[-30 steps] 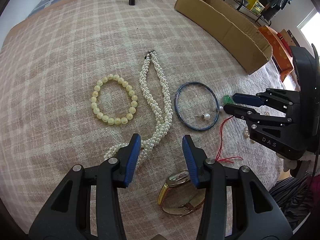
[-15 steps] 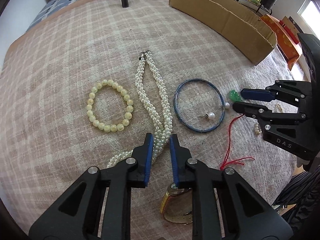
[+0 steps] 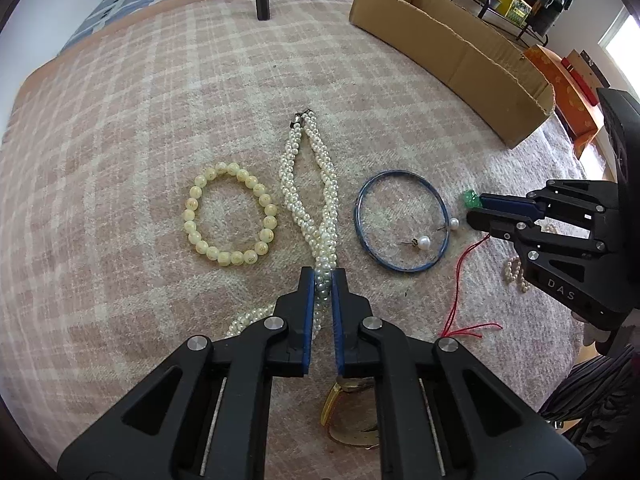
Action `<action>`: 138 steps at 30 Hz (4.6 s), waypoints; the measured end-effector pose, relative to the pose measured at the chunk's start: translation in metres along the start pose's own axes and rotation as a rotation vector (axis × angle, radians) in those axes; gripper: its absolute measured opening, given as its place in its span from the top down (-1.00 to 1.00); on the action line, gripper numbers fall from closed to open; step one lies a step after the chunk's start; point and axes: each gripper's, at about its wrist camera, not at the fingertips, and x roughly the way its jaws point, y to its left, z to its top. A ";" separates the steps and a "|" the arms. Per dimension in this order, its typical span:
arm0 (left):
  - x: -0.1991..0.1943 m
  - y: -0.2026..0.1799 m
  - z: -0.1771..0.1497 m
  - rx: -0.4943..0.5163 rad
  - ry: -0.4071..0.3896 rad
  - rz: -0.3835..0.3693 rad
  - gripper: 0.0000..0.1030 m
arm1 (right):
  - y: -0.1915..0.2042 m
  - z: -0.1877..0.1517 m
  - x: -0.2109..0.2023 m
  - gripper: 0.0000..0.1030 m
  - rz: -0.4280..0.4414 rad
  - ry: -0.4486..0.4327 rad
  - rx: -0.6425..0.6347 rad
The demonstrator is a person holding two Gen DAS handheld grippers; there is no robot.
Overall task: Organize jewelry
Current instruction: 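Carry pearl necklace in left tool to box while right tool carries green pendant, then open left tool dropping necklace into box while right tool releases pendant there, then close left tool on brown-strap watch while right tool closes on blue bangle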
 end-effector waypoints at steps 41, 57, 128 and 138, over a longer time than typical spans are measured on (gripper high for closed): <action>-0.189 -0.016 0.084 -0.082 -0.454 -0.234 0.89 | -0.036 0.050 -0.177 0.77 0.042 -0.481 0.103; -0.209 -0.062 0.178 0.007 -0.515 -0.238 0.89 | -0.120 0.068 -0.204 0.77 -0.074 -0.556 0.194; -0.175 -0.060 0.163 -0.049 -0.452 -0.083 -0.35 | -0.102 0.020 -0.178 -0.92 -0.153 -0.449 0.197; -0.204 -0.024 0.086 -0.082 -0.468 -0.081 -0.35 | -0.058 0.011 -0.187 -0.76 -0.076 -0.549 0.141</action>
